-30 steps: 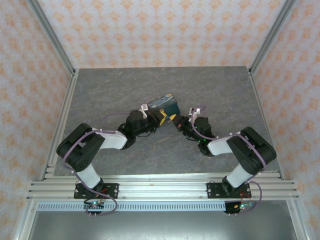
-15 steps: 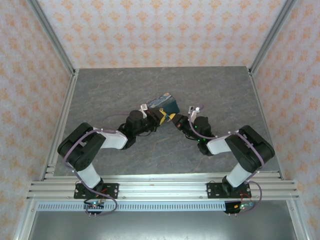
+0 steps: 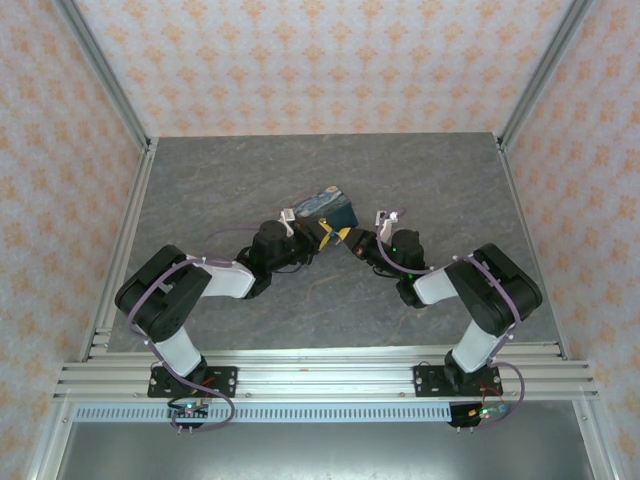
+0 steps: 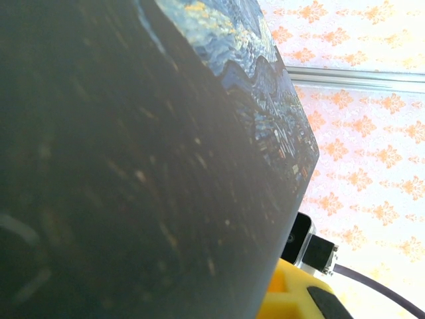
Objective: Unlock the padlock with the key
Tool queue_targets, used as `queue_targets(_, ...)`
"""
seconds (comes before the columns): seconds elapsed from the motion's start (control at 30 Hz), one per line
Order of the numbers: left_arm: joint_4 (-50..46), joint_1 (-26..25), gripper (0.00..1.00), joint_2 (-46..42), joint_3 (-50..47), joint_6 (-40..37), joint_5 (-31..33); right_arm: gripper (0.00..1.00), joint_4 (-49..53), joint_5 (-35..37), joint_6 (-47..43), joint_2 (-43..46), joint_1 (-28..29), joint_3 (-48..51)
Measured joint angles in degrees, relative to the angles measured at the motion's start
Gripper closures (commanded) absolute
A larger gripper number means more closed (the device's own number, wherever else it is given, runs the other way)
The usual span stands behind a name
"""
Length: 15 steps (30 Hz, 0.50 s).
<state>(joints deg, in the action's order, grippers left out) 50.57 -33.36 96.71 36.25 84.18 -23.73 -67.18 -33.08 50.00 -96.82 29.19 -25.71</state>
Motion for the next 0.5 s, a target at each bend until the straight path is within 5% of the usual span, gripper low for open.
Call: queue_targets(0.5, 7.26, 0.31, 1.00, 1.09, -0.83, 6.54, 0.59, 1.00, -2.91, -2.78, -0.15, -0.87, -1.70, -1.73)
